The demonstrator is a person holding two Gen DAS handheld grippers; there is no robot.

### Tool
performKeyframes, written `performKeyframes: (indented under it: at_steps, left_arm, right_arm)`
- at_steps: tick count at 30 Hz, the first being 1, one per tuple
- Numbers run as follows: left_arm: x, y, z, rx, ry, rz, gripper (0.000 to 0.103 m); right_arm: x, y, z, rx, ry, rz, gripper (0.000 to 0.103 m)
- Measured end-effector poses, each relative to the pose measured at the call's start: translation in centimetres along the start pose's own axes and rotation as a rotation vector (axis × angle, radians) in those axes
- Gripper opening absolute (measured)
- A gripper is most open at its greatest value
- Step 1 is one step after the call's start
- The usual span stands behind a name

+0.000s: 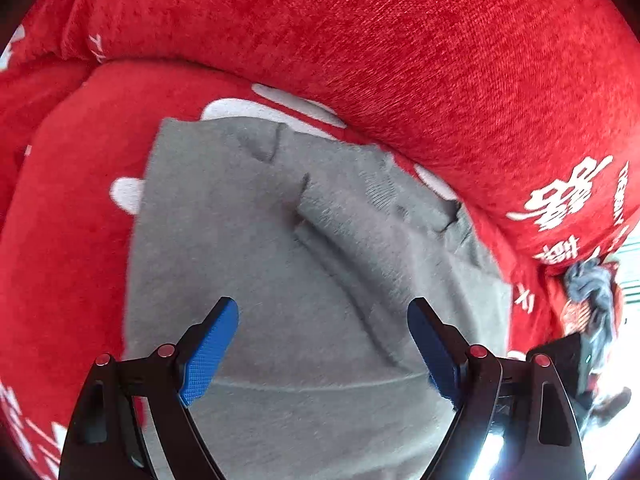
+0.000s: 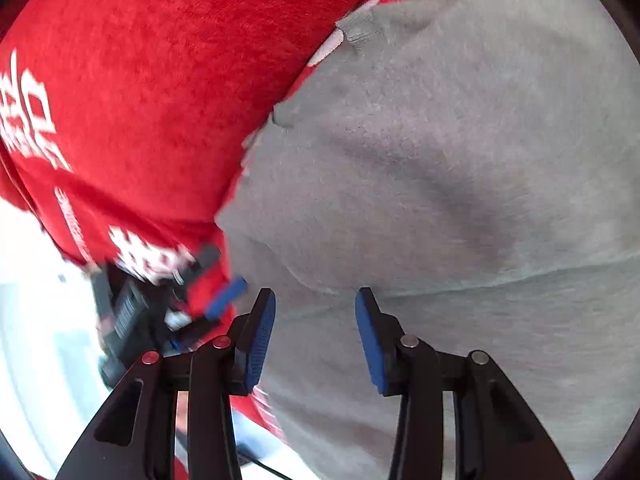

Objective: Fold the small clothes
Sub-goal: 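Fold the held sleeve across the sweater body with the right tool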

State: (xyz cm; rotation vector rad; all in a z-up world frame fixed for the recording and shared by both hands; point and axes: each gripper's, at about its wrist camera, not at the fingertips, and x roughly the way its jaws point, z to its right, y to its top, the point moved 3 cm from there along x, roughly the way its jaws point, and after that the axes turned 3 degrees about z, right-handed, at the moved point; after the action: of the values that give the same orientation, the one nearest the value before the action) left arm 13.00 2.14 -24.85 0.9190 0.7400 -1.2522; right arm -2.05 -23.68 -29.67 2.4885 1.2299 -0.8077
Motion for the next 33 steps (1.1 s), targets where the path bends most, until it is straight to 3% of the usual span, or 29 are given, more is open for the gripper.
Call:
performKeyframes:
  at_steps: [2, 6, 14, 17, 18, 20, 24, 28, 33]
  left_arm:
    - [0.1, -0.4, -0.5, 0.002, 0.012, -0.011, 0.087]
    - [0.4, -1.4, -1.7, -0.015, 0.042, -0.031, 0.087]
    - [0.1, -1.7, -1.8, -0.013, 0.015, -0.018, 0.087]
    - [-0.6, -1.7, -2.1, -0.045, -0.033, -0.027, 0.087]
    - [-0.9, -1.7, -2.1, -0.052, -0.053, -0.032, 0.087]
    - [-1.5, -1.7, -2.1, -0.07, -0.107, -0.042, 0.087]
    - [-2.2, -1.6, -1.5, -0.12, -0.275, -0.074, 0.087]
    - [0.6, -1.5, 0.1, -0.169, -0.396, -0.139, 0.087]
    - [3.1, -1.0, 0.6, -0.212, -0.329, -0.127, 0.088]
  right_arm:
    - [1.6, -0.3, -0.3, 0.046, 0.062, -0.012, 0.047]
    - [4.9, -0.8, -0.2, 0.153, 0.039, -0.03, 0.047]
    - [3.1, -0.5, 2.1, 0.334, 0.092, 0.173, 0.046]
    - [3.8, 0.2, 2.0, 0.388, 0.156, 0.192, 0.046]
    - [3.9, 0.7, 2.0, 0.393, 0.18, 0.181, 0.044]
    - [4.3, 1.1, 0.4, 0.372, 0.283, 0.149, 0.01]
    - [3.7, 1.5, -1.8, 0.26, 0.335, 0.09, 0.008]
    - [4.1, 1.3, -1.9, 0.225, 0.326, 0.042, 0.008]
    - [2.2, 0.4, -0.2, 0.221, 0.222, 0.03, 0.011]
